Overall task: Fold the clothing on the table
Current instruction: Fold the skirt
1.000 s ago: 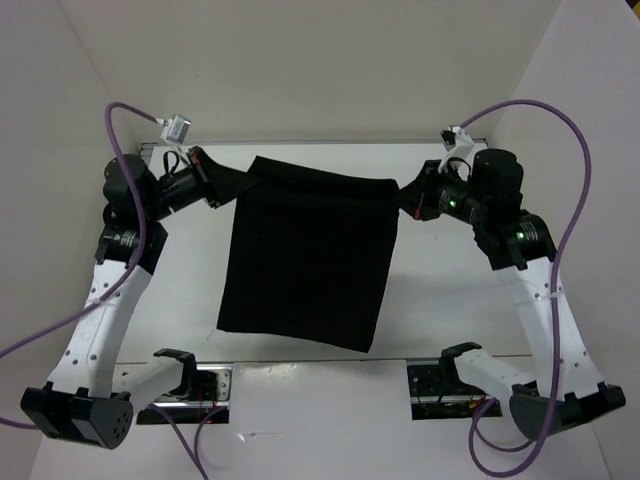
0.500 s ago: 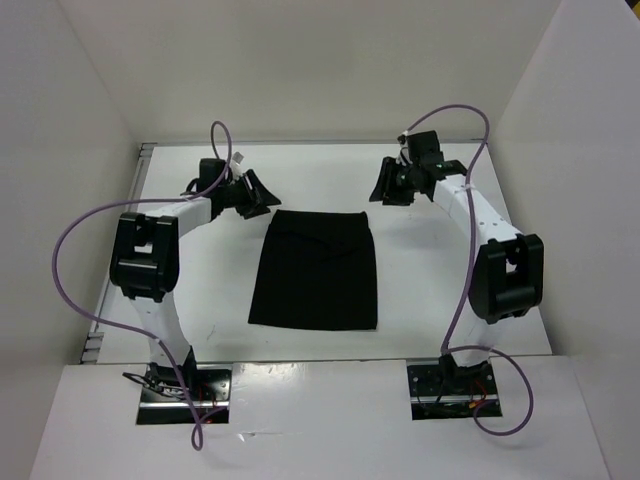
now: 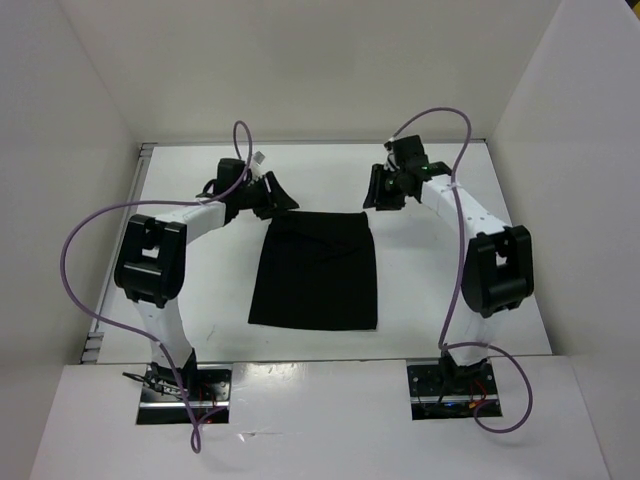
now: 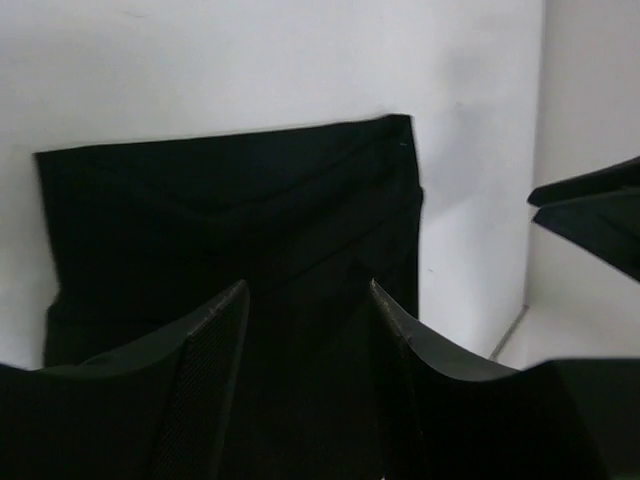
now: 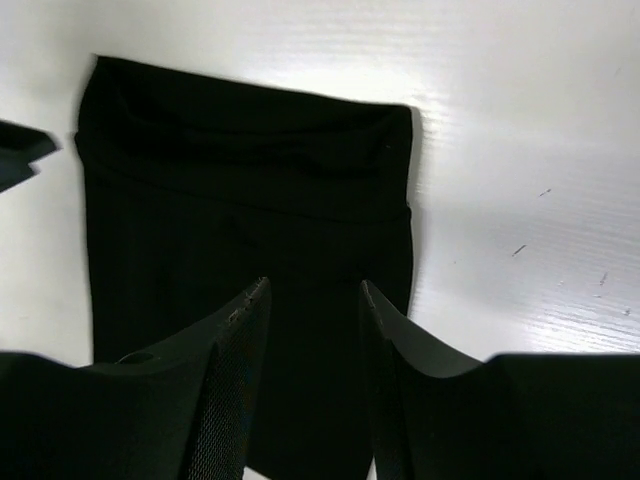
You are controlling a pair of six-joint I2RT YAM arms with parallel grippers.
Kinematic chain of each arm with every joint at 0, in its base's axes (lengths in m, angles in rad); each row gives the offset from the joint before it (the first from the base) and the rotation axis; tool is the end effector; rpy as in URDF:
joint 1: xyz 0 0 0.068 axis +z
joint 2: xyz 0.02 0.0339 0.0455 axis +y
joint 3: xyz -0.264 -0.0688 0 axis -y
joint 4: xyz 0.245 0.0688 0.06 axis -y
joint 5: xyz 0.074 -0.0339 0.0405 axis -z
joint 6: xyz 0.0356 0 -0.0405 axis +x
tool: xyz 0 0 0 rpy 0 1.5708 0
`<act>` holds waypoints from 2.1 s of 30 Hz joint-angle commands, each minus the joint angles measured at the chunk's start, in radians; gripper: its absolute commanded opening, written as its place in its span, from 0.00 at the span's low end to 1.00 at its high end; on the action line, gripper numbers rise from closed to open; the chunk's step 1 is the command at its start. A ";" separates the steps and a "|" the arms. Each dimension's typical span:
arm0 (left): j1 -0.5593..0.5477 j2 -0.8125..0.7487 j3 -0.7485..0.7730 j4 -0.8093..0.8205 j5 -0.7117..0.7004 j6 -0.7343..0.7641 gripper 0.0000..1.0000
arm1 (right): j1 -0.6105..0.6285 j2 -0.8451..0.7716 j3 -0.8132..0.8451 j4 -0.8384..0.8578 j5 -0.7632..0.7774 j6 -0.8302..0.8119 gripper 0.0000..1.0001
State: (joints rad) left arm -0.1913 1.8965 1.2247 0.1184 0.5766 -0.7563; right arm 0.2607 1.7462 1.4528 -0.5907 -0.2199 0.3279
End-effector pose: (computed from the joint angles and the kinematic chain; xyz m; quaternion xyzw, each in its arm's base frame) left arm 0.4105 -0.0993 0.2035 -0.1004 0.8427 -0.4340 0.3022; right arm 0.3718 0.1072 0.2759 -0.0055 0.9367 0.1959 0.2902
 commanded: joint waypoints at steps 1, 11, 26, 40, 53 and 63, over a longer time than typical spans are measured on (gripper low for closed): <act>0.007 0.021 0.044 -0.071 -0.137 0.136 0.58 | 0.028 0.080 0.038 -0.032 0.095 -0.023 0.46; 0.035 0.078 0.133 -0.075 -0.184 0.340 0.59 | 0.028 0.170 0.017 -0.006 0.091 -0.044 0.44; 0.084 0.202 0.171 -0.143 -0.066 0.463 0.54 | 0.028 0.150 0.006 -0.015 0.090 -0.053 0.44; 0.102 0.323 0.147 -0.071 0.292 0.439 0.00 | -0.009 0.245 0.095 0.012 0.128 -0.073 0.43; 0.131 0.312 0.147 -0.051 0.302 0.402 0.00 | -0.009 0.335 0.124 0.106 -0.004 -0.113 0.41; 0.131 0.322 0.147 -0.023 0.312 0.384 0.00 | -0.009 0.409 0.191 0.115 -0.038 -0.122 0.39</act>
State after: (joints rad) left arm -0.0658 2.2082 1.3781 0.0391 0.8494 -0.3744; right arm 0.2565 2.1197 1.5993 -0.5156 -0.2405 0.2203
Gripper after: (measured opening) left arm 0.010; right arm 0.397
